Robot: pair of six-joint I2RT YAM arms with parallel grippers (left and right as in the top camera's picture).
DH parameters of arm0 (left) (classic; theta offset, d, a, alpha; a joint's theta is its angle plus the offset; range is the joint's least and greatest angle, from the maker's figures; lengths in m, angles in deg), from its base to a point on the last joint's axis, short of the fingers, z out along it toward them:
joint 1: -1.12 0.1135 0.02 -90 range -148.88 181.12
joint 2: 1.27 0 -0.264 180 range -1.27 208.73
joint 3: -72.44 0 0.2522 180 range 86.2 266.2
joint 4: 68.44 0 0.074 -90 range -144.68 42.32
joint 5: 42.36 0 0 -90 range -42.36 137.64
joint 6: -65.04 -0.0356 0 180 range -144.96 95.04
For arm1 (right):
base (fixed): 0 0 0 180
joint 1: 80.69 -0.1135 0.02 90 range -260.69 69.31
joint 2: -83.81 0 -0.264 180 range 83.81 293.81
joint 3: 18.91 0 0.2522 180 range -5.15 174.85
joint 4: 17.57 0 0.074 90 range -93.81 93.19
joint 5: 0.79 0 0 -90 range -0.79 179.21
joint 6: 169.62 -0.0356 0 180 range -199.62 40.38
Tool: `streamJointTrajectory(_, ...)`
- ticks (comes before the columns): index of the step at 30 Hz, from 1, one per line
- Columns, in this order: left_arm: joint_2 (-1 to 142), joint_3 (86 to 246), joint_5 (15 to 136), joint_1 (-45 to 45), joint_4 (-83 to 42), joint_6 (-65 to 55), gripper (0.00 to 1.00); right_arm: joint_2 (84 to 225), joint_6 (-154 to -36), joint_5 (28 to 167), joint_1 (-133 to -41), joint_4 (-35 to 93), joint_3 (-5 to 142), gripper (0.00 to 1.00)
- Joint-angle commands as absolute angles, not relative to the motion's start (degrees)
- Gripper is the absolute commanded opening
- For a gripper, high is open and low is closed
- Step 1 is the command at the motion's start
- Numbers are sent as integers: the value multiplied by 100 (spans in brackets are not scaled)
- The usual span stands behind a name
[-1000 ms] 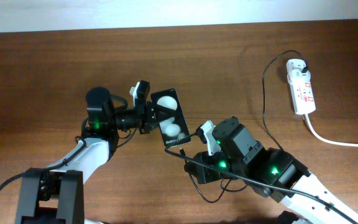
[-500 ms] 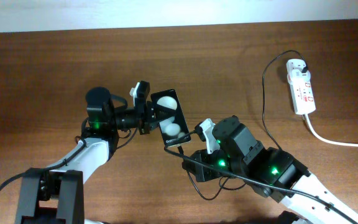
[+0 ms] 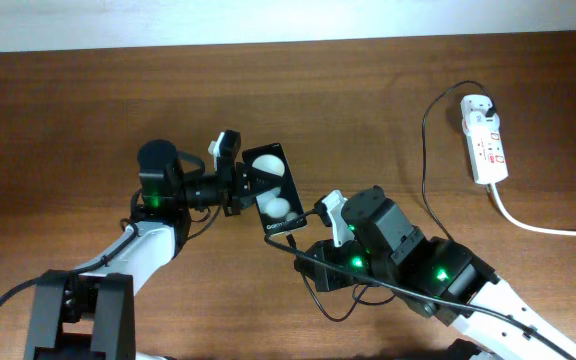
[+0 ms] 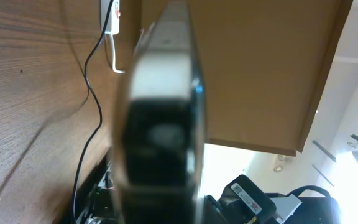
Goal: Plug charger to phone and switch on socket
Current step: 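Push the USB-C plug into the phone port with the right gripper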
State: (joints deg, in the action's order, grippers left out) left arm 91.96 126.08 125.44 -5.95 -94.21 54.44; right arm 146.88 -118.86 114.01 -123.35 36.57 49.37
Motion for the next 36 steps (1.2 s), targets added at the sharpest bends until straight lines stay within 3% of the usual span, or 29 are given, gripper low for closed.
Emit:
streamJointTrajectory(1,9167,12687,12697,-597,-9478,5472,0,14706,-11913,11245,-12381,3574,4939,4)
streamJointTrajectory(10,9167,12687,13049,-597,-10477,5468,0,14955,-11882,10487,-12381,3067,4939,4)
streamJointTrajectory(17,9167,12687,13513,-601,-10544,5116,0,14957,-11277,9768,-12381,2125,4939,4)
streamJointTrajectory(19,9167,12687,13583,-601,-10544,4849,0,14957,-11086,9753,-12381,2123,4939,16)
streamJointTrajectory(25,9167,12687,13576,-601,-10544,4526,0,14955,-11091,9864,-12381,2151,4939,18)
streamJointTrajectory(28,9167,12687,13292,-597,-10542,4324,0,14955,-11093,9831,-12595,2617,4939,43)
streamJointTrajectory(32,9167,12687,13183,-597,-10501,4340,0,14998,-11159,8546,-13443,2811,4939,42)
streamJointTrajectory(36,9167,12687,13067,-597,-10499,4353,0,15307,-11419,8544,-13790,2833,4939,27)
